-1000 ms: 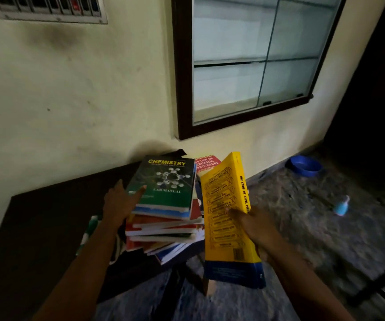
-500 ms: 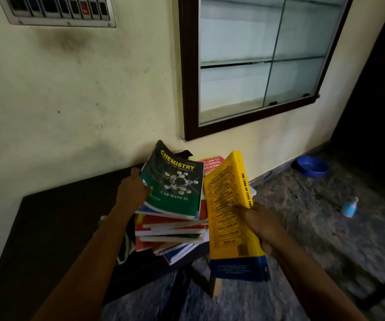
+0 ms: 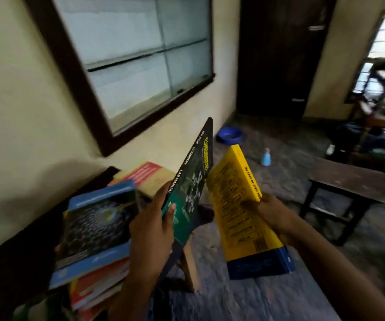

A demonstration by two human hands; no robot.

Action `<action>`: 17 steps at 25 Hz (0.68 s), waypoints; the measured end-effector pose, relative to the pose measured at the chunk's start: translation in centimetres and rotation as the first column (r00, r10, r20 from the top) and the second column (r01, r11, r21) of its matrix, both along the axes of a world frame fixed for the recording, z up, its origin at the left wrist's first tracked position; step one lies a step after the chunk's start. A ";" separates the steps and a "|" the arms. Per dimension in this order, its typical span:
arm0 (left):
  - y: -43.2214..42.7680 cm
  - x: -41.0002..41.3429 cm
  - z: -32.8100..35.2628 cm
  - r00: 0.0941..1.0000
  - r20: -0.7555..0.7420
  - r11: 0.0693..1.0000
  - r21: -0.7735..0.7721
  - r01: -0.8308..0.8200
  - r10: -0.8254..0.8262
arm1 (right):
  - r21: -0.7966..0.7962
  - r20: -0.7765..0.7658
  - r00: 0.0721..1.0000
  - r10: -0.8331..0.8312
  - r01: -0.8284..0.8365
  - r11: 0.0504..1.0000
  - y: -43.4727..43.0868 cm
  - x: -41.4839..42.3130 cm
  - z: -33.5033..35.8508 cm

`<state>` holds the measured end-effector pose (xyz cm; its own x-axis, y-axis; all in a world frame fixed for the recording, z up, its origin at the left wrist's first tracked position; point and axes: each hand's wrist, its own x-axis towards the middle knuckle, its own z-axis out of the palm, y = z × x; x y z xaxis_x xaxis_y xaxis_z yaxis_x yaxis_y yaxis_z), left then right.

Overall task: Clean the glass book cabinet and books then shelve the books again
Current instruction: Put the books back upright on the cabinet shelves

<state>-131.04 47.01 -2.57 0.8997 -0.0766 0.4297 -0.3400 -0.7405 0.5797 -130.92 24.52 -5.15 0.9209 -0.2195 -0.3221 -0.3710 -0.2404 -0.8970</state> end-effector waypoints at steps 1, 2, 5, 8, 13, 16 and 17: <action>-1.0 0.8 -0.5 0.999 0.010 0.999 -0.013 0.047 -0.046 | 0.003 -0.028 0.997 -0.067 0.067 0.998 -1.4 -0.7 -0.6; -2.7 1.9 -1.3 0.995 -0.019 0.994 -0.045 0.102 -0.103 | 0.012 -0.053 0.986 -0.158 0.159 0.987 -3.2 -1.6 -1.4; -9.1 4.9 -4.3 0.946 -0.171 0.956 -0.151 0.251 -0.275 | 0.001 -0.112 0.921 -0.372 0.375 0.927 -8.3 -4.4 -2.9; -16.4 7.4 -6.9 0.903 -0.195 0.919 -0.183 0.350 -0.383 | -0.025 -0.108 0.860 -0.499 0.499 0.866 -13.8 -5.1 -4.5; -28.0 13.7 -7.9 0.893 -0.148 0.891 -0.242 0.384 -0.425 | -0.142 -0.040 0.867 -0.497 0.487 0.862 -25.3 0.6 -3.9; -34.5 19.5 -7.3 0.934 -0.117 0.912 -0.284 0.294 -0.338 | -0.210 -0.013 0.915 -0.403 0.392 0.896 -32.9 7.1 -1.4; -35.9 21.6 -7.1 0.948 -0.116 0.917 -0.312 0.249 -0.297 | -0.234 0.008 0.934 -0.356 0.348 0.908 -34.8 9.4 -0.6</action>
<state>-109.46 11.07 -9.67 0.9192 -0.2229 0.3247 -0.3914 -0.4237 0.8169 -121.52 -10.32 -5.72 0.7596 -0.5985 -0.2544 -0.4984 -0.2845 -0.8189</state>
